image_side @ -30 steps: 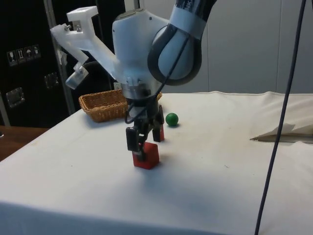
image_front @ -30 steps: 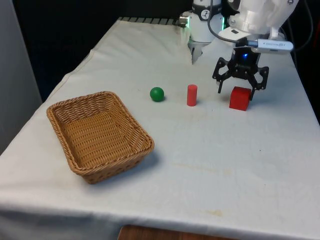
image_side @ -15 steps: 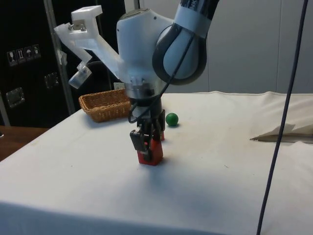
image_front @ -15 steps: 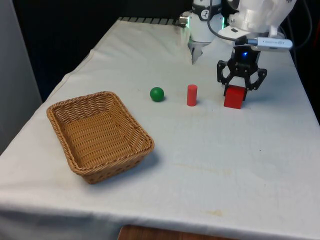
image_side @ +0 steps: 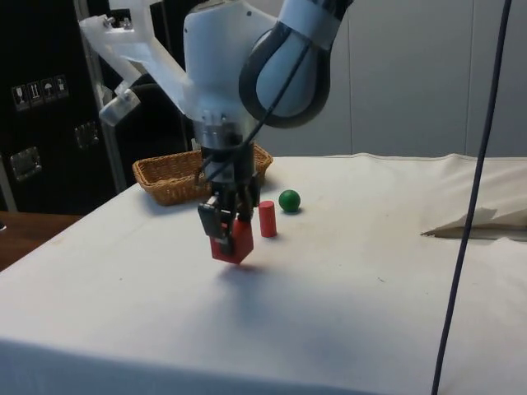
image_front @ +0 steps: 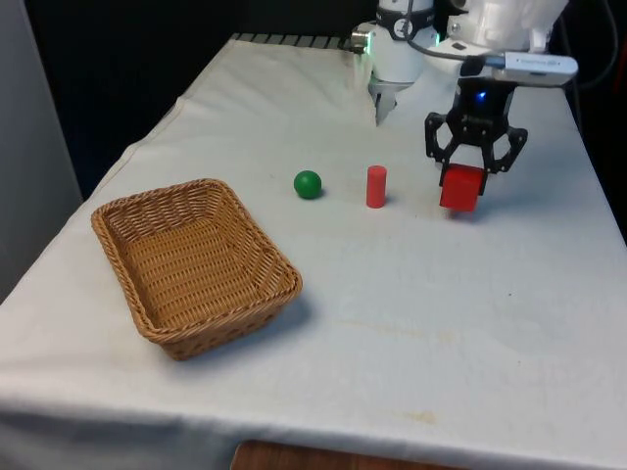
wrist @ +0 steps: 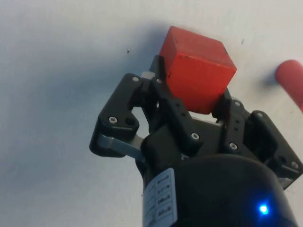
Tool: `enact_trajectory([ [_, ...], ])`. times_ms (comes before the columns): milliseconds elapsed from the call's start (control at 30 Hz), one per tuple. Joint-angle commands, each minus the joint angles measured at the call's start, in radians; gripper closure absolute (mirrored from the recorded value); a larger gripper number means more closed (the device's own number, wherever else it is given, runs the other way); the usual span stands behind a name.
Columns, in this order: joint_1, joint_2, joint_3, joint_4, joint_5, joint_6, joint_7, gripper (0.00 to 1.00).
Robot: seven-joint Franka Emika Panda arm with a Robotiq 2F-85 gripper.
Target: Pick up the object to the left of the cylinder and place it into the basket.
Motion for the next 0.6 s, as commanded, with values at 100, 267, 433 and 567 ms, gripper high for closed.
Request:
enact_trajectory([
  [100, 0.001, -0.003, -0.01, 0.018, -0.008, -0.012, 0.003, 0.97],
  [267, -0.012, -0.003, -0.017, 0.051, -0.005, -0.019, -0.01, 0.97],
  [433, -0.021, -0.001, -0.026, 0.075, -0.001, -0.024, -0.025, 0.97],
  [567, -0.032, -0.001, -0.035, 0.101, 0.001, -0.031, -0.041, 0.97],
])
